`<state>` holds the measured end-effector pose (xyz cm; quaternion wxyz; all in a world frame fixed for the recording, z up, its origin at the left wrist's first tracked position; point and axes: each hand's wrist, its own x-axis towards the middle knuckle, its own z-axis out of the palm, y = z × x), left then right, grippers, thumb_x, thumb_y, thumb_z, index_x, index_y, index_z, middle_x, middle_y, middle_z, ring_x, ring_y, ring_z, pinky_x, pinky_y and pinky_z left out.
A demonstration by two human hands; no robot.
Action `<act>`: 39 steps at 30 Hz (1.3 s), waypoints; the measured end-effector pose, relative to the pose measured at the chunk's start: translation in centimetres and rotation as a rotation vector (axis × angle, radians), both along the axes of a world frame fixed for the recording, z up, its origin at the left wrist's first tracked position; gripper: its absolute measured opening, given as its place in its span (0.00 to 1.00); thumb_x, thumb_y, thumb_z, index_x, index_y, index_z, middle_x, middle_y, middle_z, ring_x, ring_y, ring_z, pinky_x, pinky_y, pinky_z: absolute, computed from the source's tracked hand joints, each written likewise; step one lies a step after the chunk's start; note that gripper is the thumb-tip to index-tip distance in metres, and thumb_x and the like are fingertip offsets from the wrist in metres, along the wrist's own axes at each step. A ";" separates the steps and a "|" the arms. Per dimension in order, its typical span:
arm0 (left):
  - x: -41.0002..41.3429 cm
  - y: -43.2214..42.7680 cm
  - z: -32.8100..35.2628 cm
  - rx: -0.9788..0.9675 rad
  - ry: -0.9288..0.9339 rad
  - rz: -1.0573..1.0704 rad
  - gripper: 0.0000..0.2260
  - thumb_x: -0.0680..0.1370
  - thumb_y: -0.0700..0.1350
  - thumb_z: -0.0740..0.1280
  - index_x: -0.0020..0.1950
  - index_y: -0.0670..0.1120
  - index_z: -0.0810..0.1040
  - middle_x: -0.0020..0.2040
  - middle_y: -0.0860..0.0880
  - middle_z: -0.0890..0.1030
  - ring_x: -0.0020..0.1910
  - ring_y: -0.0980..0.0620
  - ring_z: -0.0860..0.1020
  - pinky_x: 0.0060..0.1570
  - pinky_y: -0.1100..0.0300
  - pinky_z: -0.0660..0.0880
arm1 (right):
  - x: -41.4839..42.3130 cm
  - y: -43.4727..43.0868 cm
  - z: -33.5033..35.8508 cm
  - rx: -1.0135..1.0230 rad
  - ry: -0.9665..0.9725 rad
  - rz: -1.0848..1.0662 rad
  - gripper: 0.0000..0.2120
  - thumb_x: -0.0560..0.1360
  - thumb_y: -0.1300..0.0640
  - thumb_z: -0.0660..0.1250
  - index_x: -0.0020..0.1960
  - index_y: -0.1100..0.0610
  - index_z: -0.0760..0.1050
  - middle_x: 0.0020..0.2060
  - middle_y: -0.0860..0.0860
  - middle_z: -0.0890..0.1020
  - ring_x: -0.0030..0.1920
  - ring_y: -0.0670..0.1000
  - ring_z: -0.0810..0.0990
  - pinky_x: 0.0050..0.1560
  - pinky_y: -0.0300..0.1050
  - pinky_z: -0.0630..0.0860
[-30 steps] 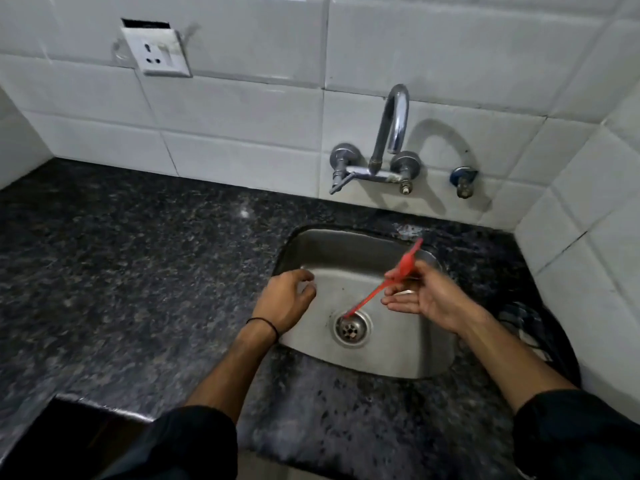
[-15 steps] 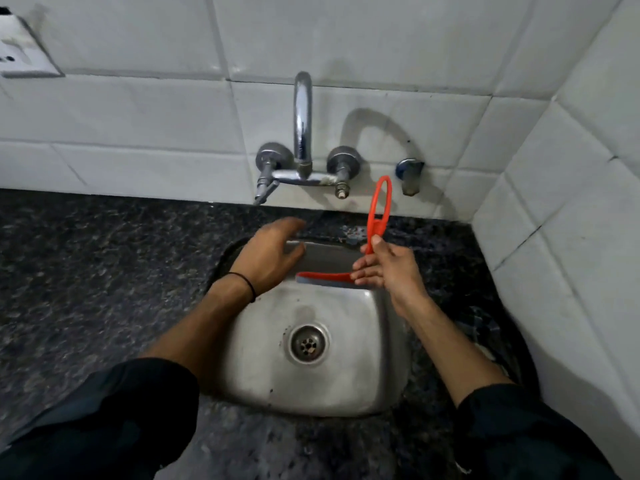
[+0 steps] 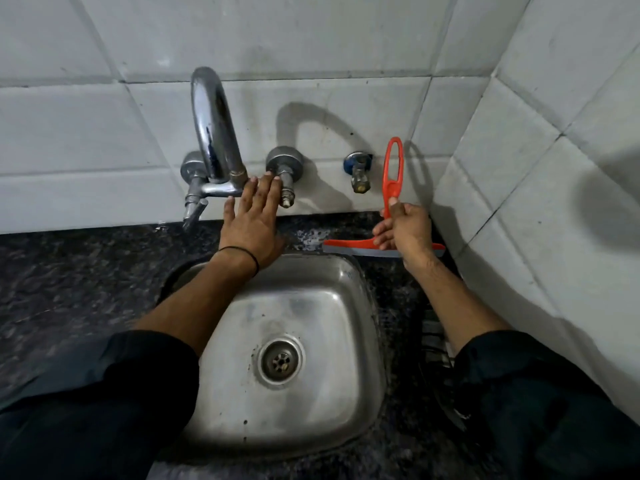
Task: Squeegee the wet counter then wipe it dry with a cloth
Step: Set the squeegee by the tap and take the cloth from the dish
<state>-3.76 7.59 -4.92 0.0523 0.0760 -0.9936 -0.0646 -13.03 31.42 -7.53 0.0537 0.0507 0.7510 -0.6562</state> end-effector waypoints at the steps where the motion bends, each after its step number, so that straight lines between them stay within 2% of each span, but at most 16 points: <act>1: 0.0 -0.1 -0.2 0.007 0.015 0.001 0.43 0.76 0.52 0.67 0.80 0.51 0.41 0.81 0.52 0.42 0.80 0.49 0.42 0.76 0.40 0.48 | -0.4 0.4 -0.6 0.019 -0.017 -0.011 0.19 0.83 0.48 0.57 0.42 0.60 0.74 0.27 0.57 0.79 0.20 0.51 0.75 0.20 0.38 0.69; 5: -0.1 -0.5 -0.2 0.042 0.014 -0.004 0.44 0.75 0.52 0.69 0.80 0.53 0.40 0.81 0.55 0.41 0.79 0.51 0.41 0.75 0.38 0.49 | -1.7 1.5 -2.3 0.073 -0.070 -0.058 0.18 0.83 0.49 0.57 0.44 0.61 0.75 0.27 0.56 0.79 0.19 0.50 0.74 0.19 0.38 0.67; 11: -0.3 -0.5 -0.2 0.085 -0.013 -0.009 0.45 0.75 0.51 0.69 0.80 0.54 0.40 0.80 0.56 0.40 0.79 0.52 0.40 0.75 0.37 0.48 | -2.0 1.8 -3.1 0.075 -0.055 -0.071 0.17 0.83 0.49 0.56 0.44 0.60 0.75 0.26 0.55 0.79 0.21 0.50 0.74 0.22 0.40 0.69; 15: -0.5 -0.4 -0.1 0.091 -0.010 -0.002 0.45 0.75 0.49 0.70 0.80 0.54 0.40 0.80 0.56 0.40 0.79 0.52 0.40 0.75 0.36 0.48 | -1.5 2.5 -2.6 0.013 -0.081 -0.021 0.15 0.84 0.50 0.56 0.52 0.60 0.73 0.31 0.59 0.81 0.21 0.50 0.76 0.21 0.39 0.70; 20: -0.6 0.3 0.0 0.085 -0.003 -0.007 0.44 0.76 0.46 0.69 0.80 0.53 0.40 0.81 0.54 0.40 0.79 0.50 0.40 0.75 0.37 0.48 | 1.1 5.3 -1.9 -0.062 -0.093 -0.014 0.14 0.83 0.49 0.58 0.46 0.59 0.73 0.28 0.56 0.81 0.22 0.50 0.78 0.21 0.39 0.73; 23: -0.2 0.4 0.6 0.137 0.009 0.020 0.40 0.77 0.46 0.67 0.80 0.54 0.44 0.81 0.53 0.42 0.79 0.49 0.41 0.75 0.36 0.48 | 4.0 6.9 -1.0 -0.048 -0.091 0.023 0.12 0.83 0.52 0.58 0.49 0.59 0.74 0.29 0.54 0.82 0.23 0.47 0.79 0.23 0.37 0.73; 27: 2.6 3.3 0.5 0.316 0.187 0.086 0.34 0.77 0.46 0.65 0.80 0.53 0.53 0.81 0.49 0.50 0.80 0.46 0.47 0.74 0.37 0.53 | 8.8 9.6 -0.7 0.087 -0.063 0.068 0.09 0.82 0.60 0.58 0.57 0.60 0.75 0.34 0.52 0.82 0.26 0.40 0.78 0.26 0.33 0.73; 30: 6.6 8.0 -2.5 0.309 0.179 -0.024 0.32 0.75 0.48 0.63 0.78 0.51 0.59 0.80 0.48 0.57 0.79 0.46 0.52 0.72 0.40 0.58 | 12.7 12.0 -2.0 0.298 -0.002 0.071 0.10 0.80 0.62 0.62 0.58 0.59 0.79 0.43 0.52 0.84 0.37 0.39 0.79 0.36 0.30 0.74; 33: 10.6 13.2 -5.9 0.315 0.020 -0.175 0.28 0.77 0.50 0.62 0.77 0.50 0.63 0.79 0.49 0.59 0.79 0.48 0.54 0.72 0.41 0.58 | 16.3 13.5 -3.0 0.548 0.133 0.053 0.12 0.77 0.62 0.66 0.60 0.59 0.80 0.53 0.53 0.82 0.53 0.49 0.80 0.54 0.34 0.71; 35: 12.7 16.0 -7.6 0.349 -0.094 -0.243 0.26 0.80 0.51 0.60 0.78 0.50 0.61 0.80 0.50 0.56 0.79 0.50 0.51 0.74 0.43 0.54 | 17.8 14.1 -3.8 0.726 0.341 0.056 0.16 0.74 0.65 0.68 0.61 0.61 0.80 0.58 0.57 0.81 0.58 0.56 0.78 0.61 0.37 0.68; 36: 13.6 17.1 -8.2 0.350 -0.140 -0.275 0.27 0.81 0.52 0.59 0.79 0.50 0.59 0.80 0.51 0.55 0.80 0.51 0.50 0.75 0.44 0.52 | 18.2 14.6 -4.4 0.810 0.413 0.072 0.18 0.72 0.64 0.69 0.62 0.61 0.79 0.61 0.59 0.79 0.62 0.59 0.76 0.65 0.41 0.67; 39: 15.4 18.9 -10.0 0.306 -0.275 -0.342 0.28 0.82 0.55 0.55 0.80 0.50 0.52 0.81 0.52 0.51 0.80 0.51 0.45 0.75 0.42 0.47 | 19.1 15.6 -6.0 0.955 0.354 0.130 0.27 0.74 0.55 0.69 0.72 0.55 0.71 0.73 0.57 0.69 0.73 0.61 0.64 0.74 0.51 0.58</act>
